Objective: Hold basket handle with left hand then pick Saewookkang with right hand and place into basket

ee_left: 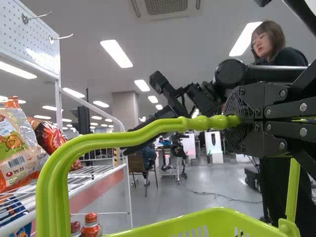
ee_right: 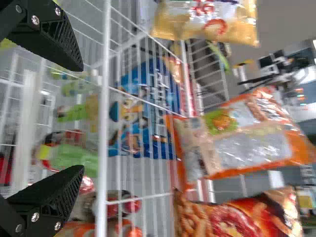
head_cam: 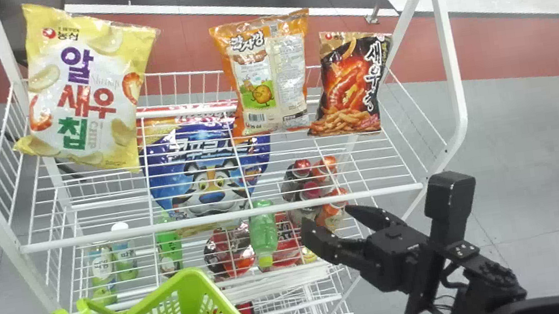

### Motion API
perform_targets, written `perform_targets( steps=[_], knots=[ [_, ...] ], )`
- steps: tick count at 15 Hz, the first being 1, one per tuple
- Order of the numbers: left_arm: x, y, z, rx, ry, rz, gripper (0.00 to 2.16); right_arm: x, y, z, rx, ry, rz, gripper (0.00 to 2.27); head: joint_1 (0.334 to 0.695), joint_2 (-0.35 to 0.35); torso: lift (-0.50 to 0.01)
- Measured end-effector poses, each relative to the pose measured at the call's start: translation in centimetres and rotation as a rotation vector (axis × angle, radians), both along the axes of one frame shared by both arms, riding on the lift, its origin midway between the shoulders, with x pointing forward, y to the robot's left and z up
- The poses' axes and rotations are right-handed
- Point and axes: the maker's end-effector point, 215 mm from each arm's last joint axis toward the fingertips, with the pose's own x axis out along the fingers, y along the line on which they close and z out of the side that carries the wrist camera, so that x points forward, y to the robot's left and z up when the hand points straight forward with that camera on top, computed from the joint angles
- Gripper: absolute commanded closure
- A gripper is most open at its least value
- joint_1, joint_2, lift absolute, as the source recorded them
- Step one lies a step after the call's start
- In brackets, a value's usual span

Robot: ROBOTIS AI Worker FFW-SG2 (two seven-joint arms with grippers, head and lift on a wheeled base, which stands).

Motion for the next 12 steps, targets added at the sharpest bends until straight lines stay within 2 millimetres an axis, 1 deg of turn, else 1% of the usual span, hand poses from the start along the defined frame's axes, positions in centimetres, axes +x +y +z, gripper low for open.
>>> perform_targets(
  steps=[2, 4, 6, 9, 12],
  knots=[
    [0.0, -0.1, -0.2, 0.003, 0.005, 0.003, 2.15, 0.7, -0.9, 0.5, -0.009, -0.100, -0.016, 0.13, 0.695, -0.350, -0.013],
    [0.0, -0.3, -0.3, 0.005, 0.009, 0.005, 2.15, 1.0, -1.1, 1.2, -0.014, -0.204, -0.025, 0.13, 0.695, -0.350, -0.013],
    [0.1, -0.4, -0.3, 0.003, 0.007, 0.004, 2.15, 0.8, -0.8, 1.7, -0.018, -0.285, -0.031, 0.13, 0.695, -0.350, -0.013],
    [0.2, -0.5, -0.2, 0.001, 0.004, 0.003, 2.15, 0.8, -0.6, 2.0, -0.041, -0.342, -0.055, 0.13, 0.695, -0.350, -0.013],
    [0.2, -0.5, -0.1, -0.002, 0.003, 0.002, 2.15, 0.9, -0.5, 2.0, -0.076, -0.352, -0.083, 0.13, 0.695, -0.350, -0.013]
  ],
)
